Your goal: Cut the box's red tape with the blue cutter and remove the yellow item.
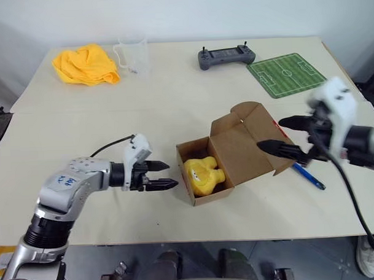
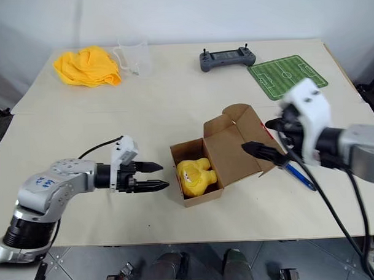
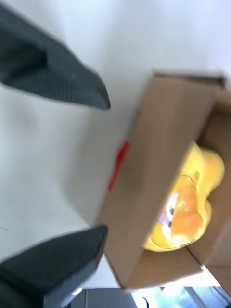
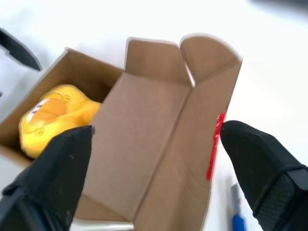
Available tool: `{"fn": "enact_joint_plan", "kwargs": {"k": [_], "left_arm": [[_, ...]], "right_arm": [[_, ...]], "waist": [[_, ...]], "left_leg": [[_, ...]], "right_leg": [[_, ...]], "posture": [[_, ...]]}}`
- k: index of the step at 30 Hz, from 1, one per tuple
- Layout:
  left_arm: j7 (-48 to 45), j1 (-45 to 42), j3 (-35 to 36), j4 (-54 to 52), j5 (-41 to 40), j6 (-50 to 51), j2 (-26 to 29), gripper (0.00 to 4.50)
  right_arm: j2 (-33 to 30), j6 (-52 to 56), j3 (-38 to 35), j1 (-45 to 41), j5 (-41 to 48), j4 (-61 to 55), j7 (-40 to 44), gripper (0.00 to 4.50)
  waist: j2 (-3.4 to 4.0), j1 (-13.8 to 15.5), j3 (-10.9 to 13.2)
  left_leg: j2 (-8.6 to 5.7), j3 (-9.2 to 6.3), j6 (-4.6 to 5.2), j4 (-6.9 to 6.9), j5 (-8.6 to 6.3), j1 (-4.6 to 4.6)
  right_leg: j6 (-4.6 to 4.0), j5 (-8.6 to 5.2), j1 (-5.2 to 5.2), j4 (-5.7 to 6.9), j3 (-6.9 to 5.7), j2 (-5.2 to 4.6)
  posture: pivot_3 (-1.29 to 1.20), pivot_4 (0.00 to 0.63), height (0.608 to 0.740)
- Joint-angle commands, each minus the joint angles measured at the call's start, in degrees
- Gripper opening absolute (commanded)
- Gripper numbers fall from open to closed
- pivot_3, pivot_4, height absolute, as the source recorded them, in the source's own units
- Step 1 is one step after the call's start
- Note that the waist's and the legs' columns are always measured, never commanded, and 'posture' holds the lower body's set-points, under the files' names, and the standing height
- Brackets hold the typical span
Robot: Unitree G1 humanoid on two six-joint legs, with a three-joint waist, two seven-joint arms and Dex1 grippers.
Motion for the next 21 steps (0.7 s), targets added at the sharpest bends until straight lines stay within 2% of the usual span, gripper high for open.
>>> {"fn": "enact_joint_plan", "kwargs": {"k": [1,3,7,12,15,17,21], "left_arm": [[-6.1,2.6,5.8,2.1,-1.2,-7.2,2.7,4.48],[-9.7,4.8,10.4,5.1,-2.4,-11.5,4.1,4.48],[-16.7,10.0,16.0,8.8,-1.1,-20.9,7.7,4.48],[-21.0,17.0,21.4,9.4,-0.3,-26.9,11.3,4.48],[-21.8,19.9,22.5,6.7,-0.4,-29.2,11.7,4.48],[-20.9,18.7,22.0,2.6,-3.1,-26.9,11.4,4.48],[-16.6,3.7,13.0,-5.9,-8.6,-14.2,12.1,4.48]], "right_arm": [[5.2,-12.6,-7.7,3.3,-7.8,-0.1,12.3,4.5],[8.9,-19.5,-7.5,3.2,-9.8,1.2,19.9,4.5],[9.9,-24.2,-4.1,4.7,-10.7,1.2,33.8,4.5],[14.1,-33.7,2.1,6.3,-17.5,-1.9,40.7,4.5],[15.2,-35.7,4.6,6.5,-19.3,-3.2,41.6,4.5],[15.1,-36.0,5.0,6.3,-19.7,-2.8,41.7,4.5],[13.6,-36.5,4.1,4.6,-20.7,0.5,42.8,4.5]], "waist": [[0.01,-0.3,0.0],[0.01,-0.7,0.0],[0.01,-1.1,0.0],[0.0,-1.3,0.0],[0.01,-1.2,0.0],[0.0,-0.8,0.0],[-0.05,0.6,0.0]], "left_leg": [[0.0,0.09,0.0,0.01,0.0,0.05],[0.03,0.15,-0.01,0.05,0.01,0.08],[0.1,0.19,-0.07,0.08,0.05,0.19],[0.06,0.13,-0.08,0.07,0.05,0.23],[0.07,0.1,-0.09,0.03,0.04,0.22],[0.05,0.07,-0.09,0.07,0.04,0.21],[0.0,-0.24,-0.09,0.35,0.05,0.17]], "right_leg": [[0.0,0.0,-0.01,0.02,0.09,-0.01],[0.02,0.01,0.01,0.02,0.1,-0.01],[0.03,0.02,0.04,-0.03,0.12,-0.01],[0.01,0.01,0.06,-0.02,0.13,-0.07],[0.01,0.01,0.03,-0.02,0.13,-0.07],[0.01,0.01,0.06,-0.04,0.12,-0.09],[-0.07,0.08,0.25,-0.06,0.05,-0.06]], "posture": [[0.0,0.15,0.74],[0.0,0.15,0.74],[0.0,0.15,0.74],[0.0,0.15,0.74],[0.0,0.15,0.74],[0.0,0.15,0.74],[0.0,0.15,0.74]]}}
